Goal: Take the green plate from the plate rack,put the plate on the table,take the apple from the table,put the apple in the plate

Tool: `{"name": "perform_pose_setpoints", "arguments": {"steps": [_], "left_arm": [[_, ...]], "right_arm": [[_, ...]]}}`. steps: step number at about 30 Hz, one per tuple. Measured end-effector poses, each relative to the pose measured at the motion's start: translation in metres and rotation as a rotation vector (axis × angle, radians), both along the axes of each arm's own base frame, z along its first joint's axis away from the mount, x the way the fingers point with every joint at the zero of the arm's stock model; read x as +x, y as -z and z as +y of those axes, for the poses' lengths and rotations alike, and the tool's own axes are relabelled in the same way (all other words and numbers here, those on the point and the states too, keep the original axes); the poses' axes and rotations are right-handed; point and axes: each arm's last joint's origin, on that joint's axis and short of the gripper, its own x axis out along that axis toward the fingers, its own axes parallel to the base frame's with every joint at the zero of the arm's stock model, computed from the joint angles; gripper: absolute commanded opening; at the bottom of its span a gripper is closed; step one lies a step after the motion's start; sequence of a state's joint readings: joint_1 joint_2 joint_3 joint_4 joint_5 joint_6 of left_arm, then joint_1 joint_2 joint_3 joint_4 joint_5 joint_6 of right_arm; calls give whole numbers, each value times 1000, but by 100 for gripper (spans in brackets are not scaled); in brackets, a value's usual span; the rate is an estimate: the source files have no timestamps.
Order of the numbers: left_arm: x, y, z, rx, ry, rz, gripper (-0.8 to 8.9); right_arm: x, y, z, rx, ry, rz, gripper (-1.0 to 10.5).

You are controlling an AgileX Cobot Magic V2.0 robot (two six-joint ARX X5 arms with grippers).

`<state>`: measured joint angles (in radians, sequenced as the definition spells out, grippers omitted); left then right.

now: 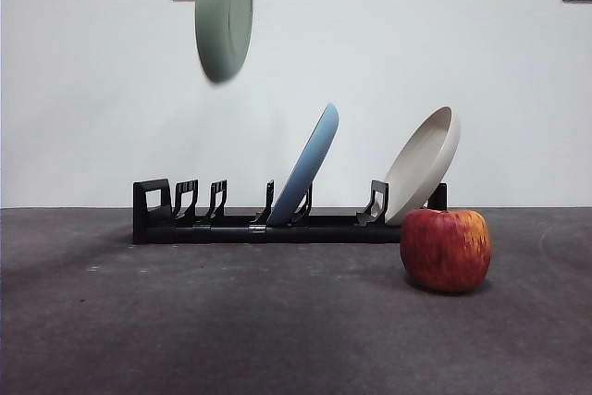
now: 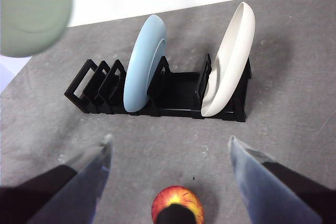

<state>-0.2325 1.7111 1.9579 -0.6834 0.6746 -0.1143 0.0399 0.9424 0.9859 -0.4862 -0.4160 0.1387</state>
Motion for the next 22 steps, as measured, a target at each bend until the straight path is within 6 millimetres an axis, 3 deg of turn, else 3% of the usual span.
{"name": "perform_pose_setpoints", "arguments": {"steps": [6,12,19,22], "left_arm": [[-77,-35,7,76,73,-24,-8],[-148,-43,0,305,146,-33,-8],[-185,-26,-49,563,253,-47,-8],[-202,-7,-79,658,301,-62,-8]], "right_arm": [[0,0,0,0,0,-1,375],[0,0,0,0,0,-1,375],[0,0,0,-1,1,-1,375],[0,0,0,-1,2,-1,375]]}}
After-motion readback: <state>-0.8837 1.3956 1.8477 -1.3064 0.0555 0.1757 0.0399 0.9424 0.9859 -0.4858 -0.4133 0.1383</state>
